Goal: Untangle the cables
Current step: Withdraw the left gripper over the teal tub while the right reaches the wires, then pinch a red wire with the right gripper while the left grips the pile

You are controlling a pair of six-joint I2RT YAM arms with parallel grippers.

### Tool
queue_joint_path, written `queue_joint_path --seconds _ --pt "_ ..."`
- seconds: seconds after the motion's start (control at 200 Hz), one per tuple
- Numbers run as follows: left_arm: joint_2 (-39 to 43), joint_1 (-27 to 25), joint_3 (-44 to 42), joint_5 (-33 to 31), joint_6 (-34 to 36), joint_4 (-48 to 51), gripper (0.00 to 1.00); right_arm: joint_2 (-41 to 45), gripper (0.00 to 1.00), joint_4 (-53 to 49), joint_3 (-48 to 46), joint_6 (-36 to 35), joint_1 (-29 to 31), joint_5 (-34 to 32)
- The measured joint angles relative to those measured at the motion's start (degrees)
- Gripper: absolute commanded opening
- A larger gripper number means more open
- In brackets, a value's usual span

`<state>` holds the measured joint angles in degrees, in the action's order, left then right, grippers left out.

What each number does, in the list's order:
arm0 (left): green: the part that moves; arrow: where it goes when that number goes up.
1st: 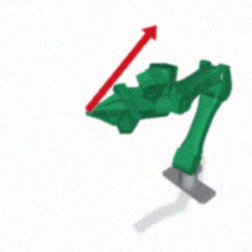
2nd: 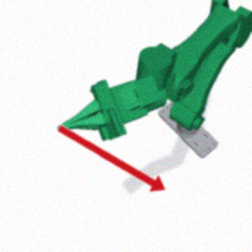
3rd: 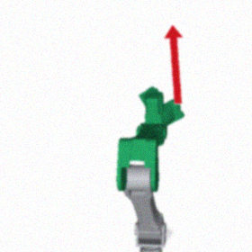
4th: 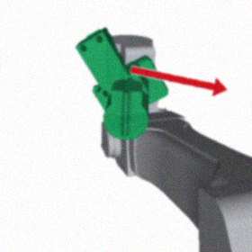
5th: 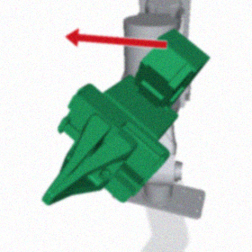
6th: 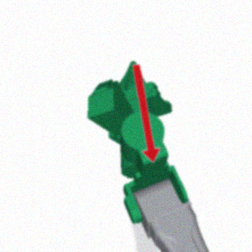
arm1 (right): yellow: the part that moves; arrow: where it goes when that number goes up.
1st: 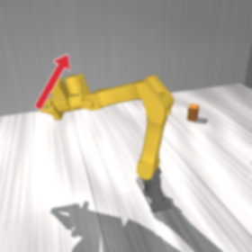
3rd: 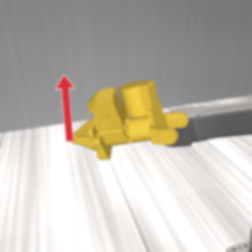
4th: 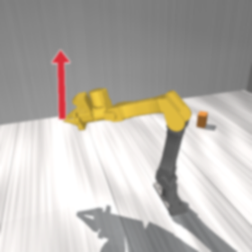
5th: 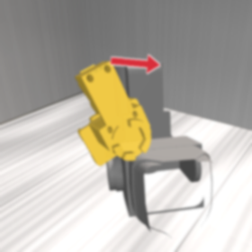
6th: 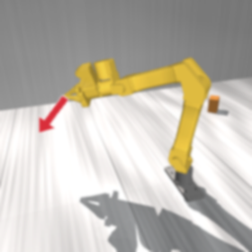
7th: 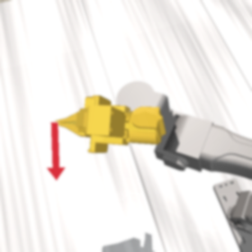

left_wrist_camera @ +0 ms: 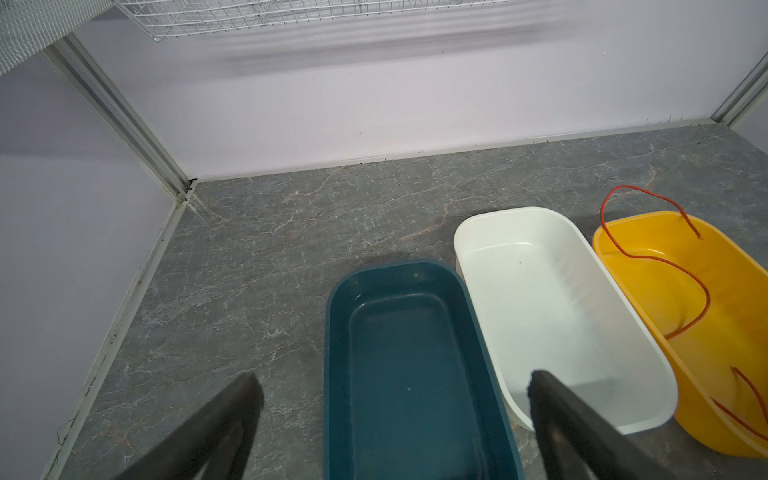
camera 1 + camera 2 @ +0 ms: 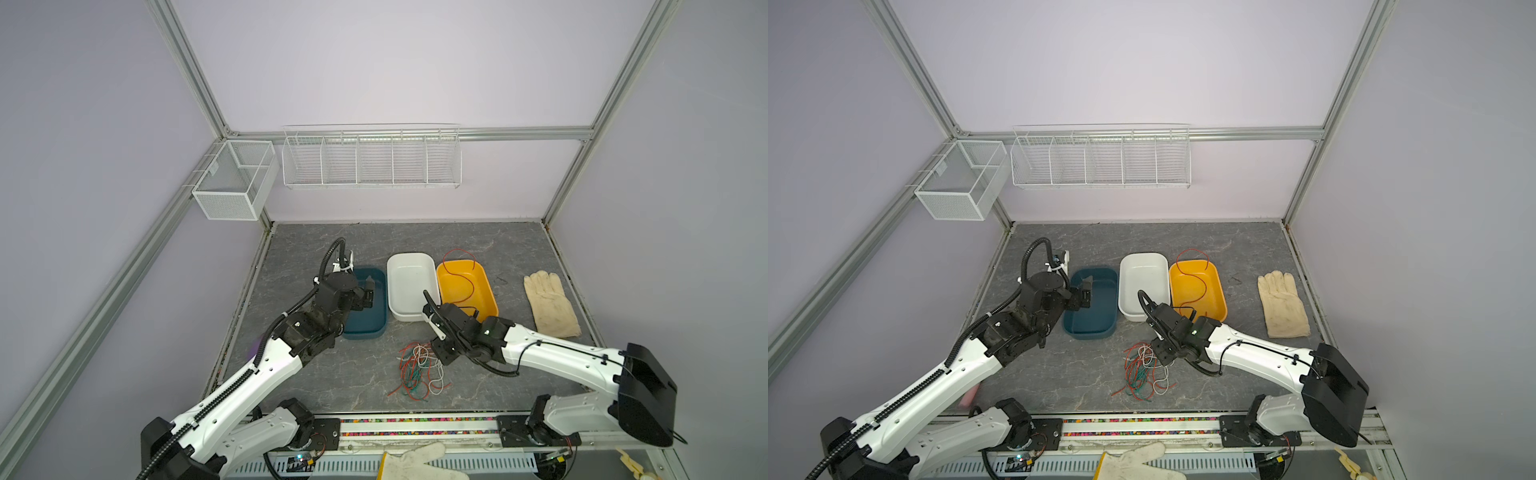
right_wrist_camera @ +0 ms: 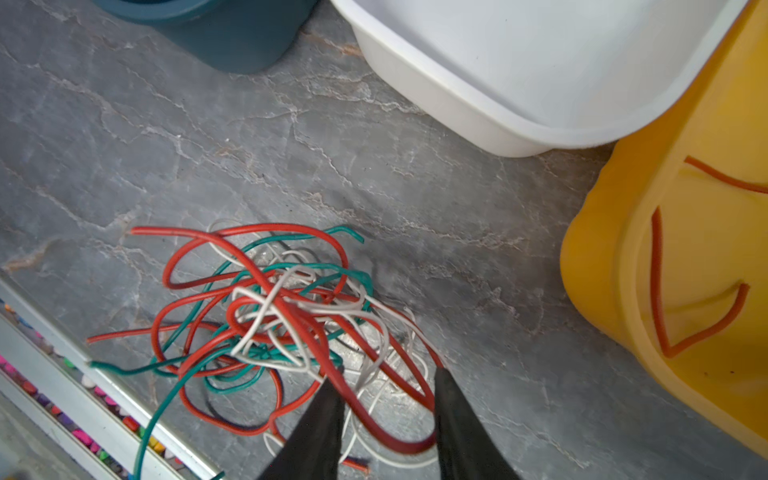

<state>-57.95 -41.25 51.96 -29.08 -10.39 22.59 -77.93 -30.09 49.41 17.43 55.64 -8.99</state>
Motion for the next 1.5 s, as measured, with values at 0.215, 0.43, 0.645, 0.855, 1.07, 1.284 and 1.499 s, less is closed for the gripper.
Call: queue_joint_path --seconds 0.215,0.43,0.645,0.855,1.07,1.284,1.499 --pt "-0.2 0.0 0.0 0.5 0.2 0.0 1.00 -1.1 0.06 -0.3 0.8 -0.4 -0.1 0.3" --pt "-0.3 0.0 0.0 1.1 0.2 0.0 1.00 2.2 0.06 -3.0 5.0 -0.4 -0.1 0.9" --pt "-0.3 0.0 0.0 2.8 0.4 0.0 1.00 7.8 0.06 -7.8 12.5 -0.6 -0.1 1.4" --pt "-0.3 -0.4 0.0 5.1 0.8 0.0 0.99 9.5 0.06 -11.9 21.7 -1.2 0.0 3.8" --pt "-0.2 -1.2 0.0 9.4 1.6 0.0 0.99 9.8 0.06 -13.5 27.2 -1.4 0.3 6.3" --pt "2.8 -2.8 0.2 17.3 1.4 0.1 0.99 9.6 0.06 -14.1 29.1 -1.4 0.4 6.9" --pt "6.4 -4.2 2.3 22.6 -5.7 1.4 0.96 8.6 0.06 -14.0 29.1 -1.4 0.4 7.5"
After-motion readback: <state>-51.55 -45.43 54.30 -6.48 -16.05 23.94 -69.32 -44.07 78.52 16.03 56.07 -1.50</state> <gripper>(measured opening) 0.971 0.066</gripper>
